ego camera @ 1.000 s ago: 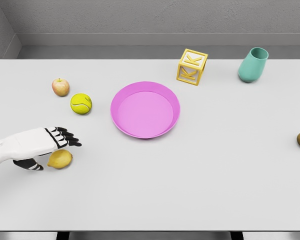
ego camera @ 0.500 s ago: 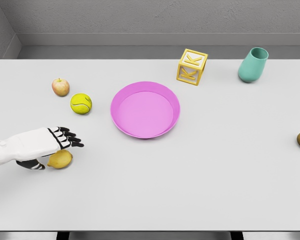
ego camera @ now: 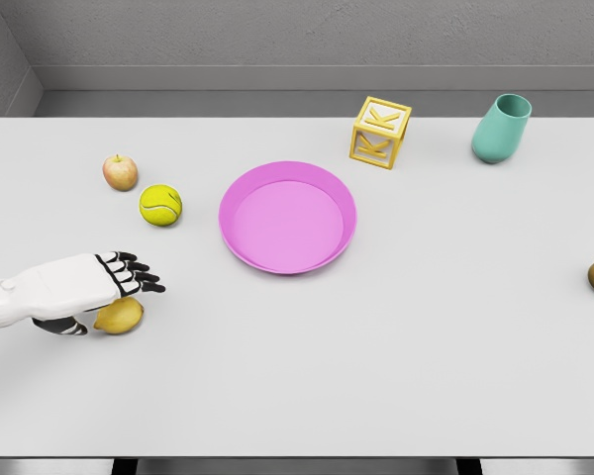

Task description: Put the lemon on the plate with left arm

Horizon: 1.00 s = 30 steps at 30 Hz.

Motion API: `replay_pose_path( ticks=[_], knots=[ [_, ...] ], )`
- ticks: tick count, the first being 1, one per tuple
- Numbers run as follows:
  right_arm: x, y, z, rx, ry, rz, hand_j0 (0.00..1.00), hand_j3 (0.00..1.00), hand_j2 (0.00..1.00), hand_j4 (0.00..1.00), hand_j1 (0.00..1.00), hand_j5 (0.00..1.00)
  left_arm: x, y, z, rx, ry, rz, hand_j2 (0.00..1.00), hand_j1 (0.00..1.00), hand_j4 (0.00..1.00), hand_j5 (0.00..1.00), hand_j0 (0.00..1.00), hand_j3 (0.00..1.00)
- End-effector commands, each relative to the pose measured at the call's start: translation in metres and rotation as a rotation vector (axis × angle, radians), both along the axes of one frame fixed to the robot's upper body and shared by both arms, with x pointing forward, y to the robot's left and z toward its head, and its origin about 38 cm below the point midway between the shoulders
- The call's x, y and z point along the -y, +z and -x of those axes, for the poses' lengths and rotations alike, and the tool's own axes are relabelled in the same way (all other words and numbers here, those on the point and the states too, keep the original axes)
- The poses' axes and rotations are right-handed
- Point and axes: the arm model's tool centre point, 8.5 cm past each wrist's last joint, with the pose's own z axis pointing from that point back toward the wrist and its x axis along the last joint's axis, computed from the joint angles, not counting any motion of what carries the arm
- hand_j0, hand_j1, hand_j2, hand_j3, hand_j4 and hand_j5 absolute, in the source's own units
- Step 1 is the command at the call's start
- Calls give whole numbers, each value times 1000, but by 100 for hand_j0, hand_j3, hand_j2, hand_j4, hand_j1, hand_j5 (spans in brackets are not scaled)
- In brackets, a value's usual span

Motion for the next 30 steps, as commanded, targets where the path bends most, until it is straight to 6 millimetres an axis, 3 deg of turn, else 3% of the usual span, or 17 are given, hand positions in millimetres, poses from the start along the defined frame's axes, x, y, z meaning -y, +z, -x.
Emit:
replay_pose_path(
  ticks=[1, 5, 24, 30],
  knots=[
    [0, 0, 0, 0, 0, 0, 100, 100, 100, 100, 100, 100, 0, 1, 0, -1, 1, 4, 100, 100, 100, 100, 100, 100],
    [0, 0, 0, 0, 0, 0, 100, 100, 100, 100, 100, 100, 9, 1, 1, 12, -14, 16, 100, 100, 100, 100, 100, 100],
    [0, 0, 0, 0, 0, 0, 100, 100, 100, 100, 100, 100, 7, -6, 5, 2, -11, -14, 100, 100, 100, 100, 100, 100],
    [0, 0, 0, 0, 0, 0, 100, 100, 100, 100, 100, 100, 7, -8, 5, 3, -13, -31, 87, 87, 87, 87, 87, 87]
  ],
)
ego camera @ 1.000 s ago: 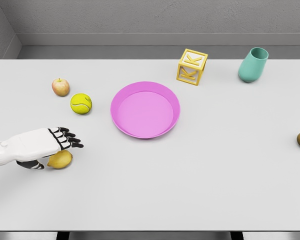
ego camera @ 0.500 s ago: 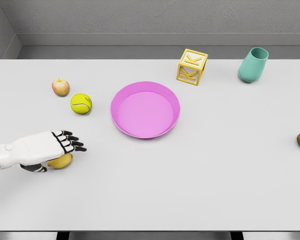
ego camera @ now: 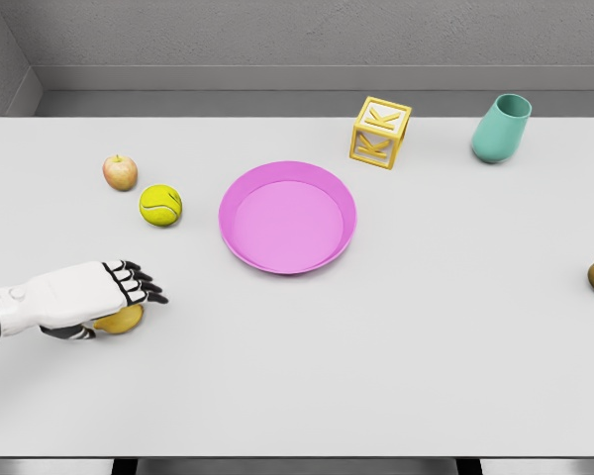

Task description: Put the lemon on the plate with left arm

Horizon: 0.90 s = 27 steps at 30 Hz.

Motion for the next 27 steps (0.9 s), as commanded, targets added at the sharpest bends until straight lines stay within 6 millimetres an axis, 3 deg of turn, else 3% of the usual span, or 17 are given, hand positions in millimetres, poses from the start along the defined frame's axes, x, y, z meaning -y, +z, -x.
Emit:
replay_pose_path(
  ticks=[1, 6, 14, 27],
  knots=[
    [0, 0, 0, 0, 0, 0, 100, 100, 100, 100, 100, 100, 0, 0, 0, 2, 2, -7, 85, 85, 85, 85, 85, 85],
    [0, 0, 0, 0, 0, 0, 100, 100, 100, 100, 100, 100, -1, -6, 2, -7, 4, -22, 82, 82, 82, 82, 82, 82],
    [0, 0, 0, 0, 0, 0, 100, 100, 100, 100, 100, 100, -1, -7, 4, -10, 1, -25, 67, 67, 67, 67, 67, 67],
    [0, 0, 0, 0, 0, 0, 100, 100, 100, 100, 100, 100, -1, -10, 6, -21, 1, -23, 56, 56, 56, 56, 56, 56]
  ],
)
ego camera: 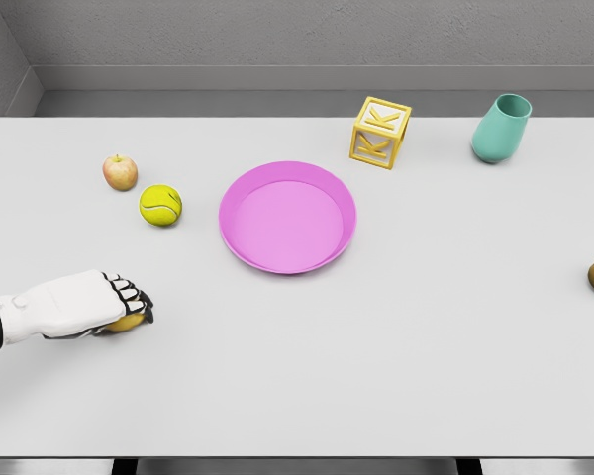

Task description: Put the lemon on the plate with left arm

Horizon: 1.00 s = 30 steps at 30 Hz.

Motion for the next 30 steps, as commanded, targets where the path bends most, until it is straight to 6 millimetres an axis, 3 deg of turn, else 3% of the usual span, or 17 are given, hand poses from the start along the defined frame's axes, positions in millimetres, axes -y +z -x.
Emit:
replay_pose_path(
  ticks=[1, 30],
  knots=[
    [0, 0, 0, 0, 0, 0, 100, 100, 100, 100, 100, 100, 1, 0, 1, -9, -5, 8, 55, 55, 55, 55, 55, 55],
    [0, 0, 0, 0, 0, 0, 100, 100, 100, 100, 100, 100, 21, 19, -14, 27, -18, 160, 52, 52, 52, 52, 52, 52]
  ],
)
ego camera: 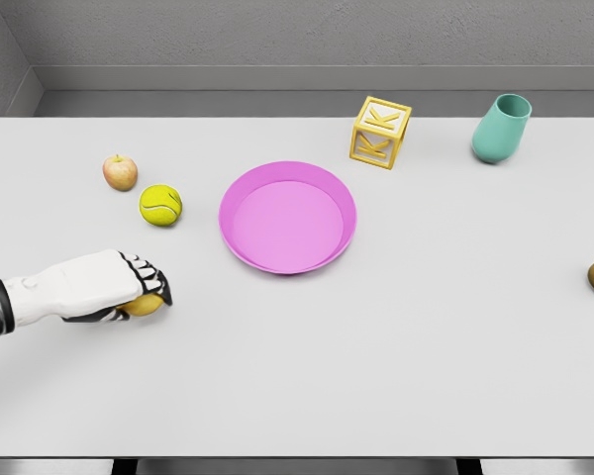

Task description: Put the lemon on the plate with left arm

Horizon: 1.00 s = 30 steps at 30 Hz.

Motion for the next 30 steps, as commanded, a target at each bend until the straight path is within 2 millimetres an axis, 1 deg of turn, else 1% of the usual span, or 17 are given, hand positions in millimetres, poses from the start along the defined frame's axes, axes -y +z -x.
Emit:
replay_pose_path(
  ticks=[1, 4, 13, 15, 18, 25, 30],
  knots=[
    [0, 0, 0, 0, 0, 0, 100, 100, 100, 100, 100, 100, 1, 1, -1, 2, 1, 13, 52, 52, 52, 52, 52, 52],
    [0, 0, 0, 0, 0, 0, 100, 100, 100, 100, 100, 100, 11, 4, -6, 13, -17, 36, 52, 52, 52, 52, 52, 52],
    [0, 0, 0, 0, 0, 0, 100, 100, 100, 100, 100, 100, 20, 11, -12, 38, -25, 68, 52, 52, 52, 52, 52, 52],
    [0, 0, 0, 0, 0, 0, 100, 100, 100, 100, 100, 100, 25, 11, -13, 38, -32, 80, 52, 52, 52, 52, 52, 52],
    [0, 0, 0, 0, 0, 0, 100, 100, 100, 100, 100, 100, 32, 14, -19, 47, -53, 79, 52, 52, 52, 52, 52, 52],
    [0, 0, 0, 0, 0, 0, 100, 100, 100, 100, 100, 100, 37, 17, -22, 61, -58, 95, 52, 52, 52, 52, 52, 52],
    [0, 0, 0, 0, 0, 0, 100, 100, 100, 100, 100, 100, 45, 22, -26, 80, -68, 115, 52, 52, 52, 52, 52, 52]
  ],
)
